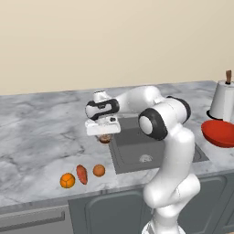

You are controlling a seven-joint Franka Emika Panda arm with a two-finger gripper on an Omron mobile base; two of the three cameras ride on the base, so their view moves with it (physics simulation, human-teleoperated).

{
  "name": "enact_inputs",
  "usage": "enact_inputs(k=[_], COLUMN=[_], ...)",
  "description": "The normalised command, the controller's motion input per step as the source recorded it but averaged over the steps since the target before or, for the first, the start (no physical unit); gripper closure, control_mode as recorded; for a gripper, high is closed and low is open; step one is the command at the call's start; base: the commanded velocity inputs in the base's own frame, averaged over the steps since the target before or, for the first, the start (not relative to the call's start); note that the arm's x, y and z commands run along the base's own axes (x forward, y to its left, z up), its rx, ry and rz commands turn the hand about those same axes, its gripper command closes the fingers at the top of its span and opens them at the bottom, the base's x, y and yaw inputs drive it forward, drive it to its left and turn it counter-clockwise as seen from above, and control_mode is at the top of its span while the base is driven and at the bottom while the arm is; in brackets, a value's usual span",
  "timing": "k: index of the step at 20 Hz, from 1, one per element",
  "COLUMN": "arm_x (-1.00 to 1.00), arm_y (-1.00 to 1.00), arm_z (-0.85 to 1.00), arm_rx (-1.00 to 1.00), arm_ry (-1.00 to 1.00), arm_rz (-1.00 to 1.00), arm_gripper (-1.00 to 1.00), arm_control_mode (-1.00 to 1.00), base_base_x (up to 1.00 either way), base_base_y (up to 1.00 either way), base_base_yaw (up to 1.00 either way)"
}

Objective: There is a mixed pile of frozen fruits and vegetables on the counter. Locate all the frozen vegetables and place the items in a bowl on the counter. Take all the frozen fruits and defrost them in a running sink.

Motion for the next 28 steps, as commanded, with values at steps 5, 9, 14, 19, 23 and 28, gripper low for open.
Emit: enact_inputs(k=[5,9,14,19,23,28], arm_x=[-0.64,-0.83,-0.5,-0.22,-0.32,-0.04], arm_y=[-0.44,-0.54,-0.65,-0.61,-0.71,-0.78], arm_z=[0.44,0.33,0.36,0.2,0.19,0.08], arm_rx=[0.01,0.03,0.02,-0.06,-0.04,-0.05], arm_ry=[-0.17,-0.09,-0.02,0.01,0.06,0.04], arm_rz=[-0.03,0.0,-0.02,-0.01,0.0,-0.02], arm_gripper=[1.0,1.0,1.0,1.0,1.0,1.0], arm_control_mode=[-1.0,-1.0,-1.0,-1.0,-1.0,-1.0], base_base_x=[0.0,0.0,0.0,0.0,0.0,0.0], base_base_y=[0.0,0.0,0.0,0.0,0.0,0.0], base_base_yaw=[0.0,0.0,0.0,0.0,0.0,0.0])
